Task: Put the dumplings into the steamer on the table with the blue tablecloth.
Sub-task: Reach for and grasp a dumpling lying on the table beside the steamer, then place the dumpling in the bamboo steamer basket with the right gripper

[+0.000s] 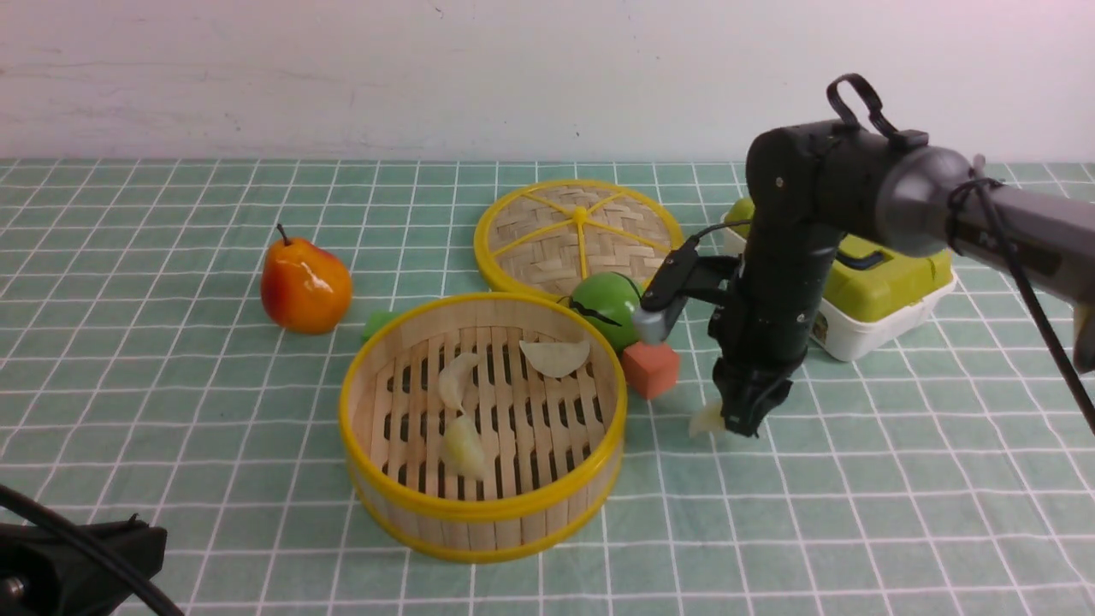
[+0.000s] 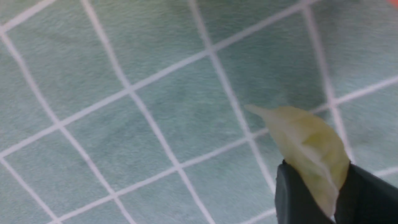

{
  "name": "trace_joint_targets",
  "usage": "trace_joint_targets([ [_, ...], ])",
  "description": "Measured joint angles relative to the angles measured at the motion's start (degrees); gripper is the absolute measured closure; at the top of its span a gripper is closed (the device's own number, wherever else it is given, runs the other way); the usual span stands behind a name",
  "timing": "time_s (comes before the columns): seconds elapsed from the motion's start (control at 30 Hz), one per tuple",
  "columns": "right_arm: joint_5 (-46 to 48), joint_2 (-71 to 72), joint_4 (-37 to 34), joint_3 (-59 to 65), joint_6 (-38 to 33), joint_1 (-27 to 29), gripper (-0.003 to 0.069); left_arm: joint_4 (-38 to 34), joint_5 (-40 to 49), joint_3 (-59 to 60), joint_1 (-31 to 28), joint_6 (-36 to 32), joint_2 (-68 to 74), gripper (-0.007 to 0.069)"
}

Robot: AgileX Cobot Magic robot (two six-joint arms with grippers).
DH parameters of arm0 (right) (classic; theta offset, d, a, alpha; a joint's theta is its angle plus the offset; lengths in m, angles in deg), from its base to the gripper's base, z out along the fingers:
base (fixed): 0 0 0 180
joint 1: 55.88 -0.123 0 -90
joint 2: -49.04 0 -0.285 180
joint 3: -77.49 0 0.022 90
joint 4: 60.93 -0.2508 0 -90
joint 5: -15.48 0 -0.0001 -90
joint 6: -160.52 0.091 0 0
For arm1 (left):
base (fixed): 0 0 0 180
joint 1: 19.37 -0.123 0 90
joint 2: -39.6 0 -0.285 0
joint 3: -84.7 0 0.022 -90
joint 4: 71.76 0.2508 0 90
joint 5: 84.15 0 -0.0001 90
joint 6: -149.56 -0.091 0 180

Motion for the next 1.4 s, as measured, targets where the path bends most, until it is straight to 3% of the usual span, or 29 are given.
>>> trace_joint_targets([
  [0.17,0.5,4.8,1.3,-3.9,9.9,0.0,0.0482,0.0,0.0,0.0,0.0,0.0,0.0,0.0568],
  [0.4,1.1,8.1,-15.6,-6.4,17.7,-4.5,0.0482,-0.1,0.0,0.0,0.0,0.0,0.0,0.0568],
  [0.5,1.3,5.2,-17.1,-6.4,18.5,-7.9,0.0482,-0.3,0.0,0.0,0.0,0.0,0.0,0.0568],
  [0.9,-3.1,-2.4,-9.7,-6.3,27.8,-14.0,0.0468,-1.6,-0.1,0.0,0.0,0.0,0.0,0.0557],
  [1.27,0.6,-1.1,-7.4,-9.7,28.8,-14.2,0.0228,-1.6,0.1,0.0,0.0,0.0,0.0,0.0547],
  [1.4,1.0,1.7,-4.4,-14.4,30.0,-14.2,0.0237,-1.6,0.1,0.0,0.0,0.0,0.0,0.0545],
])
